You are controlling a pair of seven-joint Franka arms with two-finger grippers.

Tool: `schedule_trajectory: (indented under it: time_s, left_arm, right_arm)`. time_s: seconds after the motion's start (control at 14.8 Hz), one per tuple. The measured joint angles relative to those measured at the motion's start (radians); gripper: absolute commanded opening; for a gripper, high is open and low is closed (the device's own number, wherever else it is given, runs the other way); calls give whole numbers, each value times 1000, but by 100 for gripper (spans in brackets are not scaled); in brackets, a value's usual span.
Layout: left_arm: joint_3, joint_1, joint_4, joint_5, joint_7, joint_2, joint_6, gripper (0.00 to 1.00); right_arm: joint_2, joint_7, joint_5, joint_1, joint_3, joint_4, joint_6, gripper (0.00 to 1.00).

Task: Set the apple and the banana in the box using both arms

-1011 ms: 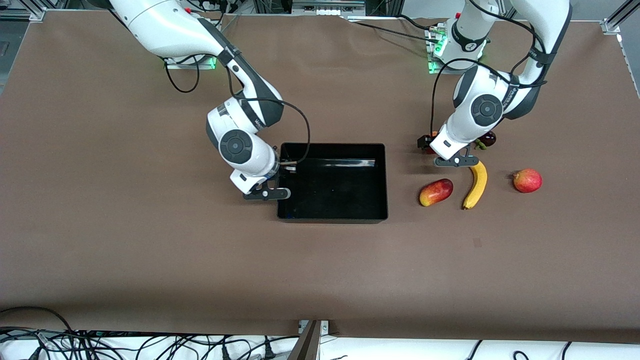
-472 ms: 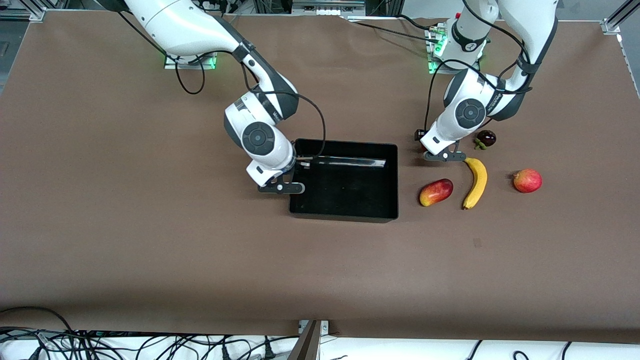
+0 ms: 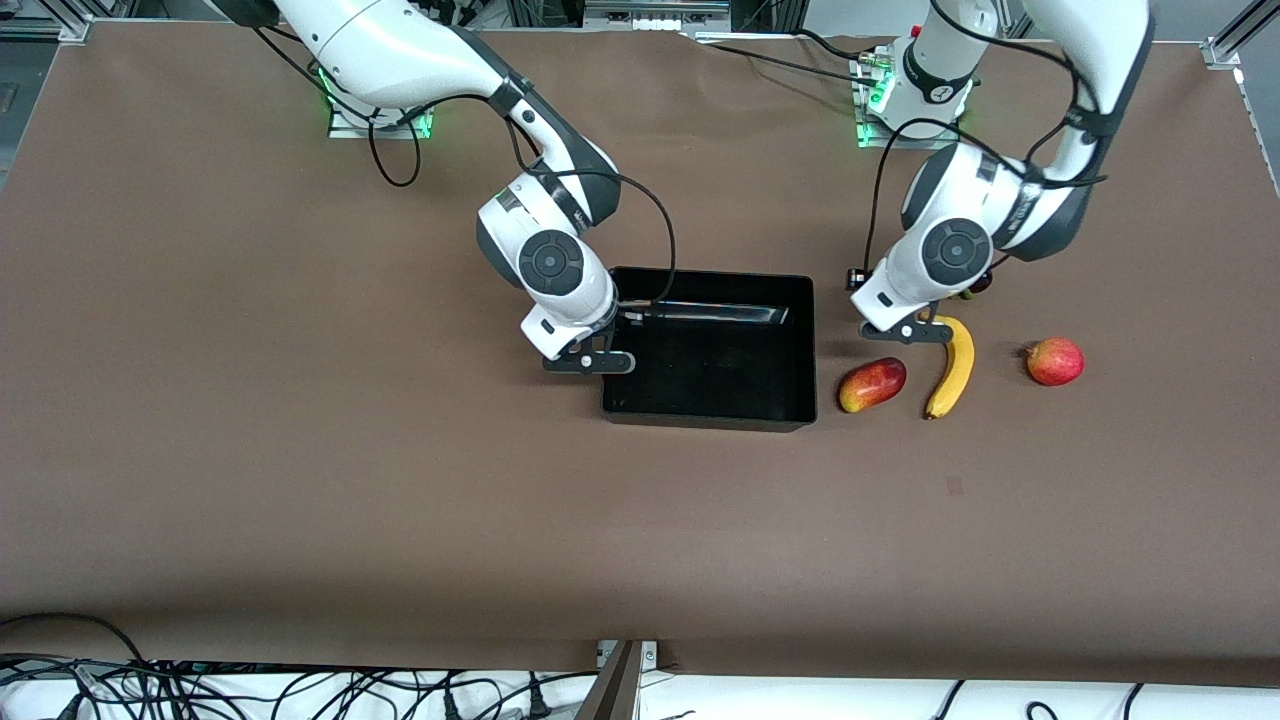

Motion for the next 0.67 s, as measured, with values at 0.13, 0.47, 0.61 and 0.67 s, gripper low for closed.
schedule_trajectory:
  time_s: [0.13,0.47,0.61,0.67]
  left_arm:
    - [-6,-5,126,0,0,-1,-96,38]
    - [-27,-109,229,-87,-28,85,-70,40]
    - [-32,-153,236,-104,-49,148,-5,40]
    - [-33,-170,236,-116,-56,176,24,47]
  right_arm:
    - [1,0,0,-1,-2,8,10,100]
    - [-2,-1,-1,-28,-8,141,-109,100]
    - [-17,-13,-6,-66,-10,225,-222,100]
    - [-32,-46,-10,-93,-12,252,-264,100]
